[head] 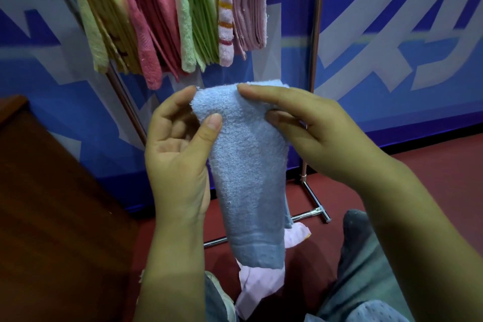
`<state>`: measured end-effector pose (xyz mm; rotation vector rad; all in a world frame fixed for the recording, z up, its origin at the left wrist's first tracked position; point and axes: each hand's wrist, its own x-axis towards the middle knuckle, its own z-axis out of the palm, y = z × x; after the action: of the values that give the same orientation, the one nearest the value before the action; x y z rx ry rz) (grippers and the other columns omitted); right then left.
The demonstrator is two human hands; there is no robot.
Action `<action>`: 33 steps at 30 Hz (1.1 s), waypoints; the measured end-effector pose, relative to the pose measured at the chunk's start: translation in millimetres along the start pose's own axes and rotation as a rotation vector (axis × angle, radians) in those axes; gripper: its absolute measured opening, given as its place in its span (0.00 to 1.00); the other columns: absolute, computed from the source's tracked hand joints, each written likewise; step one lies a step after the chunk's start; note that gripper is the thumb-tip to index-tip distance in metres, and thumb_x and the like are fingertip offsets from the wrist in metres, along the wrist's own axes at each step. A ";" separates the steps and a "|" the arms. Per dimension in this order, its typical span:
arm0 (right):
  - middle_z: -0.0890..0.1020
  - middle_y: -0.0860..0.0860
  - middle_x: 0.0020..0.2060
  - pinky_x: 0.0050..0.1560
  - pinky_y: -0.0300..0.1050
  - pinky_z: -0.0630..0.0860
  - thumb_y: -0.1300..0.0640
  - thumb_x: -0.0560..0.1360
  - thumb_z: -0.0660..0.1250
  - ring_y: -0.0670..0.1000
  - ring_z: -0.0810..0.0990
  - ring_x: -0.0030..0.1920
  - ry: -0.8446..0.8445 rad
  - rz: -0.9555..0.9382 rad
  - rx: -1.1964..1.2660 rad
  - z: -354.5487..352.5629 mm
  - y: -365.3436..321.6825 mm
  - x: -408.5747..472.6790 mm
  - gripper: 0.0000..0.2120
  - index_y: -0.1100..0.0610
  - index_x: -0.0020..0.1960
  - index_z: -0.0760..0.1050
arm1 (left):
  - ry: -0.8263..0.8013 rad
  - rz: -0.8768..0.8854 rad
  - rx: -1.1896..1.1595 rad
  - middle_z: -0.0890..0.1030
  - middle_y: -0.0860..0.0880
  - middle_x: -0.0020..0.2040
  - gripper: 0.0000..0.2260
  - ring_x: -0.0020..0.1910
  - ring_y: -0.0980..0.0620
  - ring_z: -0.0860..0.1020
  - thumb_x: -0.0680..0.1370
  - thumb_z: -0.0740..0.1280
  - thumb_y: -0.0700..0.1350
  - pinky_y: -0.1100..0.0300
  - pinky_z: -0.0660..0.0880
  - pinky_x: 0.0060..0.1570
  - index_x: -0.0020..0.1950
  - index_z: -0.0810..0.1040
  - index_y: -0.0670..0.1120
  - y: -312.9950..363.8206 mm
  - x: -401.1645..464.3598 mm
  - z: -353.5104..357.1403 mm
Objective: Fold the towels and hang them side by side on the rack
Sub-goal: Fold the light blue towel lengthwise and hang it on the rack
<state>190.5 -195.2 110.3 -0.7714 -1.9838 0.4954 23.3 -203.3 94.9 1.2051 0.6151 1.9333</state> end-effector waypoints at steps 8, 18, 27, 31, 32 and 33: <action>0.77 0.53 0.60 0.62 0.44 0.73 0.72 0.76 0.59 0.50 0.75 0.60 -0.003 -0.045 0.011 6.8 -1.3 -2.3 0.26 0.49 0.69 0.65 | -0.031 -0.138 -0.060 0.83 0.54 0.43 0.10 0.45 0.56 0.80 0.74 0.63 0.41 0.58 0.76 0.51 0.54 0.75 0.48 1.2 0.0 -1.9; 0.75 0.40 0.59 0.61 0.32 0.68 0.69 0.77 0.61 0.37 0.73 0.62 0.009 -0.092 0.025 -5.6 0.8 -1.2 0.22 0.52 0.66 0.67 | -0.006 -0.034 0.044 0.84 0.54 0.41 0.14 0.45 0.59 0.81 0.71 0.67 0.35 0.65 0.76 0.48 0.52 0.77 0.49 3.3 6.6 7.2; 0.64 0.50 0.67 0.69 0.37 0.61 0.55 0.73 0.67 0.43 0.64 0.69 0.177 -0.028 -0.034 -7.9 12.8 -3.1 0.18 0.44 0.62 0.75 | -0.062 0.040 0.082 0.82 0.50 0.46 0.15 0.47 0.55 0.79 0.70 0.68 0.32 0.62 0.75 0.50 0.51 0.78 0.49 5.7 16.5 15.0; 0.75 0.40 0.62 0.63 0.38 0.71 0.60 0.69 0.71 0.42 0.72 0.66 -0.009 0.068 0.425 -13.1 5.7 5.0 0.13 0.49 0.53 0.81 | -0.195 -0.006 0.086 0.83 0.53 0.43 0.17 0.44 0.57 0.80 0.69 0.67 0.32 0.63 0.77 0.45 0.49 0.81 0.53 11.4 28.3 16.1; 0.79 0.39 0.56 0.59 0.35 0.73 0.63 0.68 0.72 0.41 0.76 0.61 -0.014 0.071 0.433 -13.2 4.5 8.5 0.13 0.50 0.50 0.83 | -0.221 -0.019 0.098 0.84 0.53 0.42 0.17 0.44 0.57 0.80 0.69 0.67 0.33 0.63 0.77 0.44 0.48 0.82 0.54 11.4 31.4 16.2; 0.81 0.38 0.52 0.56 0.33 0.74 0.64 0.68 0.71 0.41 0.79 0.57 -0.005 0.087 0.433 -13.4 4.6 12.9 0.14 0.50 0.48 0.83 | -0.236 -0.036 0.110 0.84 0.53 0.42 0.17 0.44 0.57 0.80 0.68 0.68 0.33 0.64 0.77 0.44 0.48 0.82 0.55 11.3 34.4 16.3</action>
<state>198.7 -182.5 122.0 -0.5824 -1.7634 0.9410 25.0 -182.2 128.5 1.4565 0.6192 1.7132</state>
